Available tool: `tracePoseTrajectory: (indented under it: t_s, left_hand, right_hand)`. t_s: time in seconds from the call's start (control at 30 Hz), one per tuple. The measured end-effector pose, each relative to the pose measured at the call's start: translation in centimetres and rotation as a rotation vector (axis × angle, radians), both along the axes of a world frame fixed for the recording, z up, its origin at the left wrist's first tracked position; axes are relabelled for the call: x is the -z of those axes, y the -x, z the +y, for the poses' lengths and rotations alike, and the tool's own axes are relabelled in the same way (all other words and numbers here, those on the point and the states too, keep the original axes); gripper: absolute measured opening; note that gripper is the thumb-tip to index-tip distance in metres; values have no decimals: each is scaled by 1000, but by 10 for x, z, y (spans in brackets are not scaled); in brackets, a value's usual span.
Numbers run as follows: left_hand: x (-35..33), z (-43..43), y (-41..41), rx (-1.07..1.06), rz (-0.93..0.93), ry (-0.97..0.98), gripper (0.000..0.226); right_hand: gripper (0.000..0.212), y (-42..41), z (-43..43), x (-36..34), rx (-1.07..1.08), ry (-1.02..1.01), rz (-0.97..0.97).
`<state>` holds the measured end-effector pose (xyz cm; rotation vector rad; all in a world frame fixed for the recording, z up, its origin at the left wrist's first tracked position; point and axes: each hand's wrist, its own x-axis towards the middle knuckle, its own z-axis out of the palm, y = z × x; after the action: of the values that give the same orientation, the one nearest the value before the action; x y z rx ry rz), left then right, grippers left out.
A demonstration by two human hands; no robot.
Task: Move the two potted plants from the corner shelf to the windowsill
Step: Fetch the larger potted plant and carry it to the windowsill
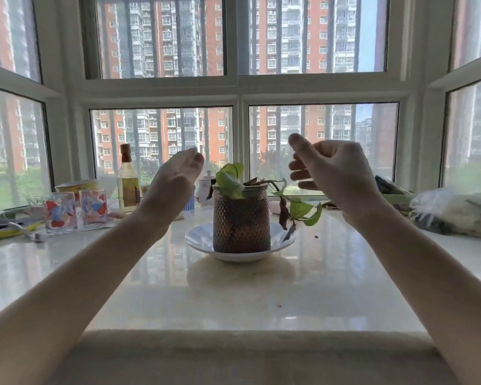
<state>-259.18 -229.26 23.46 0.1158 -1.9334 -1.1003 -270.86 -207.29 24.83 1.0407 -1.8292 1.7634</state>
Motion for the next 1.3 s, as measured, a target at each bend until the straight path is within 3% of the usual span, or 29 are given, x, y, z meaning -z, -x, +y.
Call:
tracePoseTrajectory:
  t_s: [0.07,0.23,0.47,0.63,1.03,1.3]
  left_hand:
    - [-4,-1,0,-11,18,46,45]
    - [-27,-6,3,-4,35,109,65]
    - [-86,-30,27,89,-13,46,56]
    - [-158,-41,45,147,-81,24,42]
    - [-374,-26,80,212,27,61,39]
    - [-468,-11,102,300,85,77,36]
  right_hand:
    - [40,1,-7,-5,-58,31,4]
    - [46,3,-29,-18,-105,6,33]
    - [61,15,-63,-79,-62,-77,10]
    - [53,23,-80,-147,-90,-82,-23]
    - [38,39,-68,-367,-20,-58,25]
    - [34,42,-45,-462,82,-94,34]
